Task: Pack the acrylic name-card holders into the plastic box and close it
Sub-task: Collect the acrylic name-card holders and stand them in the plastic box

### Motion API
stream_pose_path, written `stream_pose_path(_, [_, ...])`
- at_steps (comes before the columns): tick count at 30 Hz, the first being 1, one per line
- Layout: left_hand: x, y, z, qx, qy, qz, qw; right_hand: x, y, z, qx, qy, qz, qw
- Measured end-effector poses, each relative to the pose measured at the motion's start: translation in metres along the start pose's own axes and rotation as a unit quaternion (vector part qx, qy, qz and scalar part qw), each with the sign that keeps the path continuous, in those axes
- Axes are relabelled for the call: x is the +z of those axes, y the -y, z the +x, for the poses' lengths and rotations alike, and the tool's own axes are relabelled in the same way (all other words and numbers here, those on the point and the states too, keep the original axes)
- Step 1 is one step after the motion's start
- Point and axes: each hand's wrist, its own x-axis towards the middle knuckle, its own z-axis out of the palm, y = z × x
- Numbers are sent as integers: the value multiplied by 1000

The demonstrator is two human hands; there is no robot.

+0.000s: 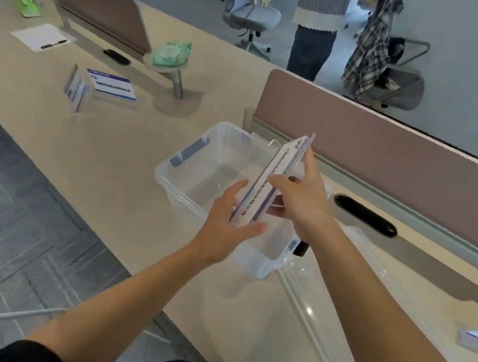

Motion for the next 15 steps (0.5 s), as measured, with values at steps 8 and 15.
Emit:
stream_pose_path(8, [-67,24,71,17,106,199,974,24,-15,66,61,-75,40,995])
stream_pose_path(15, [-173,61,157,67,145,281,946,70,-30,112,133,-148,32,980])
